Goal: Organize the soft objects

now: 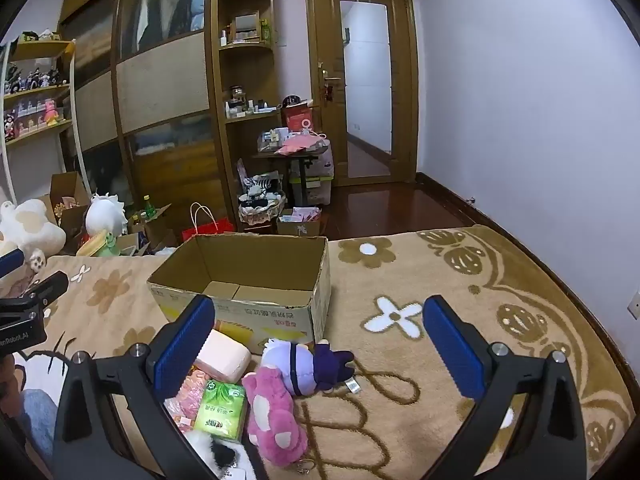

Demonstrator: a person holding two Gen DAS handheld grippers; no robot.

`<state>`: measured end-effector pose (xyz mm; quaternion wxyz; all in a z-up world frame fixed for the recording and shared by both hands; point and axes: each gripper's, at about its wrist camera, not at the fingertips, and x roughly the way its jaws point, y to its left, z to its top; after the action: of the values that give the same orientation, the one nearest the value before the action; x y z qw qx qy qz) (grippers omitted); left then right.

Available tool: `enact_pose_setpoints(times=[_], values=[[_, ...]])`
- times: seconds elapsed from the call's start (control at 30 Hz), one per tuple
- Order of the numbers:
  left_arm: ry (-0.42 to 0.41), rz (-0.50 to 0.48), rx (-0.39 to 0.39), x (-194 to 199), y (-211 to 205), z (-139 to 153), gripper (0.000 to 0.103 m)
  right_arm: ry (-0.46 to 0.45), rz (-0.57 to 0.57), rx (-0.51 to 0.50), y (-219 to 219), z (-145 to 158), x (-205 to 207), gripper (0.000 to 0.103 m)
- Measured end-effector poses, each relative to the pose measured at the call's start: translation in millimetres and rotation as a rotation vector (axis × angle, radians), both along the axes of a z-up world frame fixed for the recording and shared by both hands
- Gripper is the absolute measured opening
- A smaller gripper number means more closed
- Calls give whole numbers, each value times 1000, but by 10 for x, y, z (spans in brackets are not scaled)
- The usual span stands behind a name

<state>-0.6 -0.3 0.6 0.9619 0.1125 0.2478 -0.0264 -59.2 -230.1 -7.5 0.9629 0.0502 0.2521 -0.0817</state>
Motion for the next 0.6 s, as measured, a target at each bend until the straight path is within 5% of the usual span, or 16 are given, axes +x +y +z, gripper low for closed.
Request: enact_pose_setpoints(times=[0.6], values=[[33, -9, -13, 37, -3, -26, 103, -7, 14, -10, 44, -10, 23, 103]])
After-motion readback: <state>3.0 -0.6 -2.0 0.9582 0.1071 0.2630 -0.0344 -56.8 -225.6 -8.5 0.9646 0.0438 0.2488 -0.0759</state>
